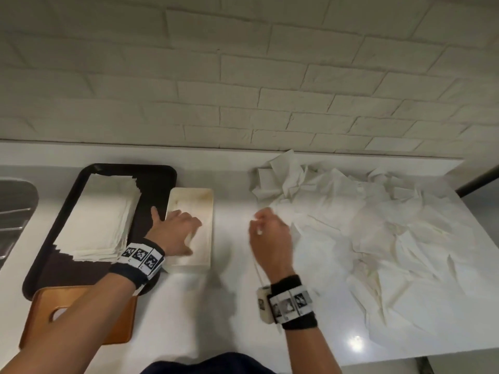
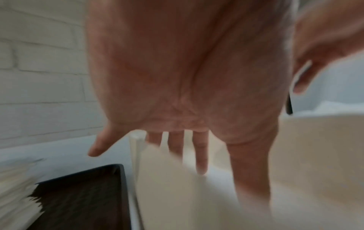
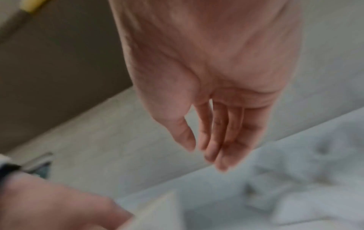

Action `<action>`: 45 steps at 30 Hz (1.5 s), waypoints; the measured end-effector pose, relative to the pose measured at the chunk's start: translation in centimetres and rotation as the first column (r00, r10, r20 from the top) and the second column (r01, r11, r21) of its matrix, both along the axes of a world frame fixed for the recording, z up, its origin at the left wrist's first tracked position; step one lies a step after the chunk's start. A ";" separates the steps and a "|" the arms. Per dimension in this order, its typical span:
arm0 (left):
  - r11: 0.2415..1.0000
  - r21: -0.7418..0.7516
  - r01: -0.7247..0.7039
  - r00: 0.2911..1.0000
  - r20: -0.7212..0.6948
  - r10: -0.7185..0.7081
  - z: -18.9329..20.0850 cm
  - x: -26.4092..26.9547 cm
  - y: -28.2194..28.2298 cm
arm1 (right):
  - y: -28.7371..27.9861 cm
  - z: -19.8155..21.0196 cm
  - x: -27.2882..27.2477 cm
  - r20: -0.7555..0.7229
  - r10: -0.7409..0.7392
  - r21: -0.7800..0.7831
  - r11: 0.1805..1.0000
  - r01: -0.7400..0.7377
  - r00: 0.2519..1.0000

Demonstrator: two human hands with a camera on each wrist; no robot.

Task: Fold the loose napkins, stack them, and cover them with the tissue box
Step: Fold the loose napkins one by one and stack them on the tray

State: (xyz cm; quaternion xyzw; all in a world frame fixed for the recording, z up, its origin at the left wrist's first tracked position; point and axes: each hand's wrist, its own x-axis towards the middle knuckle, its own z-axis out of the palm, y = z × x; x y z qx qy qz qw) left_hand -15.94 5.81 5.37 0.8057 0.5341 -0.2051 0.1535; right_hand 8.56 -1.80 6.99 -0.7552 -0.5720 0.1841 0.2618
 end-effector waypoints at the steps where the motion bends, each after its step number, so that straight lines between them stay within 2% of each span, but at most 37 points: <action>1: 0.999 0.040 -0.036 0.997 0.069 0.033 0.6 0.0 0.1 | -0.5 -0.6 2.7 0.033 -0.102 0.070 0.993 0.099 0.994; 3: 0.976 0.198 -0.091 0.969 0.245 0.041 1.6 0.4 -0.1 | -1.5 -2.3 7.6 0.155 -0.272 0.092 0.961 0.260 0.950; 4: 0.953 0.281 -0.113 0.940 0.341 0.011 2.0 0.9 -0.4 | -1.9 -3.3 9.5 0.202 -0.302 0.002 0.951 0.308 0.932; 5: 0.932 0.334 -0.141 0.897 0.442 -0.022 2.4 1.7 -0.8 | -2.1 -4.2 11.2 0.219 -0.283 -0.125 0.941 0.315 0.934; 7: 0.914 0.358 -0.191 0.793 0.605 -0.071 3.3 3.7 -1.8 | -2.2 -5.4 13.4 0.219 -0.163 -0.350 0.907 0.234 0.962; 9: 0.923 0.330 -0.199 0.706 0.701 -0.098 3.8 5.9 -2.6 | -2.2 -5.8 14.3 0.177 -0.033 -0.378 0.921 0.099 0.984; 11: 0.949 0.269 -0.165 0.661 0.744 -0.096 3.5 7.8 -3.2 | -2.3 -4.9 13.9 0.013 0.013 -0.263 0.965 -0.009 1.000; 13: 0.973 0.190 -0.135 0.642 0.765 -0.060 3.1 9.4 -3.8 | -2.5 -3.0 13.1 -0.244 0.013 -0.132 0.990 -0.047 0.970; 15: 0.990 0.034 -0.137 0.616 0.786 0.058 3.0 10.7 -4.3 | -3.1 -0.1 11.7 -0.546 0.089 0.040 0.996 -0.080 0.833; 16: 0.986 -0.065 -0.150 0.589 0.795 0.142 3.1 11.3 -4.6 | -3.6 1.8 10.7 -0.642 0.145 0.114 0.989 -0.093 0.753; 17: 0.971 -0.177 -0.160 0.549 0.801 0.237 3.5 11.7 -5.1 | -4.0 3.3 9.8 -0.706 0.192 0.174 0.980 -0.096 0.682; 19: 0.908 -0.393 -0.144 0.421 0.806 0.416 4.8 12.4 -5.8 | -4.5 5.5 8.3 -0.775 0.242 0.237 0.968 -0.088 0.584; 21: 0.856 -0.508 -0.094 0.260 0.817 0.514 5.7 13.0 -6.1 | -4.5 5.9 7.4 -0.794 0.263 0.241 0.964 -0.114 0.548; 23: 0.865 -0.491 -0.102 0.138 0.854 0.501 5.8 13.2 -6.2 | -4.3 4.8 7.1 -0.773 0.213 0.188 0.977 -0.105 0.597; 25: 0.891 -0.393 -0.228 0.090 0.903 0.421 5.5 12.9 -6.2 | -3.7 2.6 7.8 -0.696 0.056 0.117 0.992 0.036 0.716; 27: 0.866 -0.375 -0.330 0.039 0.912 0.409 4.9 12.1 -6.3 | -2.7 -0.1 9.4 -0.514 -0.168 0.059 0.971 0.230 0.841; 29: 0.834 -0.402 -0.378 -0.012 0.903 0.430 4.5 11.1 -6.2 | -2.0 -3.3 11.0 -0.280 -0.318 -0.086 0.948 0.307 0.906; 31: 0.809 -0.415 -0.415 -0.043 0.898 0.439 4.2 10.1 -6.1 | -1.6 -6.5 11.6 -0.042 -0.257 -0.291 0.927 0.235 0.965; 33: 0.793 -0.413 -0.449 -0.056 0.898 0.436 4.0 9.2 -5.9 | -1.4 -8.7 11.6 0.098 -0.162 -0.359 0.915 0.187 0.982; 37: 0.789 -0.408 -0.458 -0.055 0.900 0.433 3.8 7.9 -5.9 | -0.8 -8.2 11.5 0.050 -0.197 -0.231 0.952 0.203 0.979; 40: 0.785 -0.408 -0.467 -0.052 0.899 0.436 3.7 7.5 -5.9 | -0.8 -6.5 11.8 0.089 -0.086 -0.074 0.993 0.093 0.992; 42: 0.780 -0.414 -0.469 -0.054 0.895 0.442 3.6 7.5 -5.7 | -1.0 -4.3 11.8 -0.059 0.035 0.001 0.999 -0.035 0.998; 45: 0.788 -0.396 -0.471 -0.030 0.900 0.434 3.3 7.7 -5.5 | -1.6 0.0 11.2 -0.340 0.138 0.106 0.989 -0.108 0.930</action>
